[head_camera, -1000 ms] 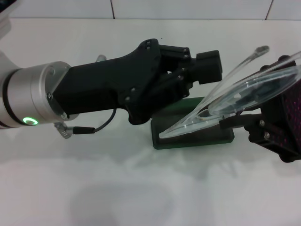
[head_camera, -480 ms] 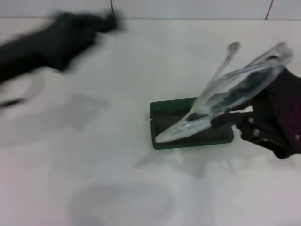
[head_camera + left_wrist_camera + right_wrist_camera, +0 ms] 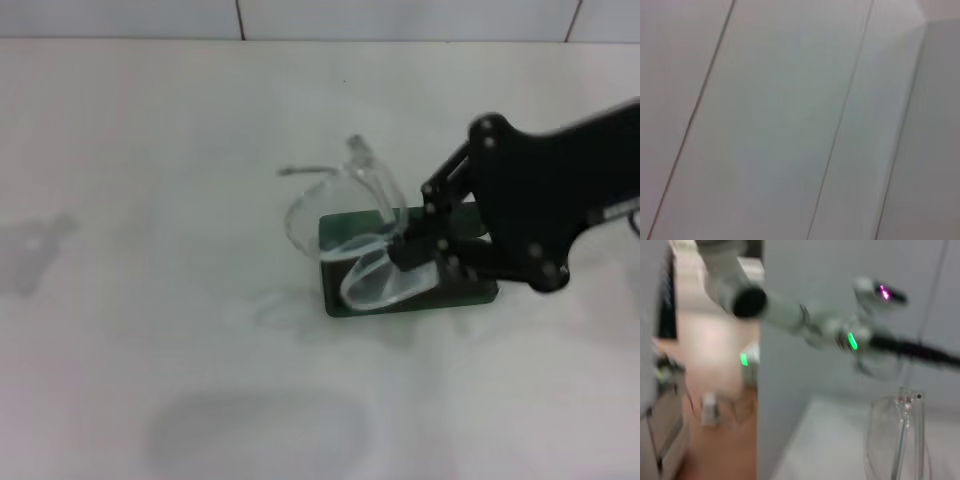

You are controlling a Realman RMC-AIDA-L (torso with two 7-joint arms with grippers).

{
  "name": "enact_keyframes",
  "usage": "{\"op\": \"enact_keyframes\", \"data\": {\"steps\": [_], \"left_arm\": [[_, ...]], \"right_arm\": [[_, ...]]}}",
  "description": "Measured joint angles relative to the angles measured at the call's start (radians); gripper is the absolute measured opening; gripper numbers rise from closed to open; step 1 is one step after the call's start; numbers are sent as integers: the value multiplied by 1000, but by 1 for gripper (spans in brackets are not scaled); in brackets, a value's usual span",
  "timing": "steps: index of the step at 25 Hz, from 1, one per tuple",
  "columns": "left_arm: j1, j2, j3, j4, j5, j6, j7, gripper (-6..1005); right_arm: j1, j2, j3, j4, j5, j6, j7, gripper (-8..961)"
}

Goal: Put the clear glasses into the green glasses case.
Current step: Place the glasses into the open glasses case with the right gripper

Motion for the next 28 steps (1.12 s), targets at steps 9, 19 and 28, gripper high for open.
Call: {"op": "enact_keyframes", "data": {"steps": [9,19,28], "left_arm": [[26,-35,3,-6,6,16,28,60],[29,-68,-2,-30,7,16,74,60],[32,-82,4,-81,15,17,132,60]], "right_arm": [[369,2,-2,-23,-463,-159,401,77],[534,11,-199,167,-722,-172,416,79],[530,15,-413,272,-751,-33,375,80]]}}
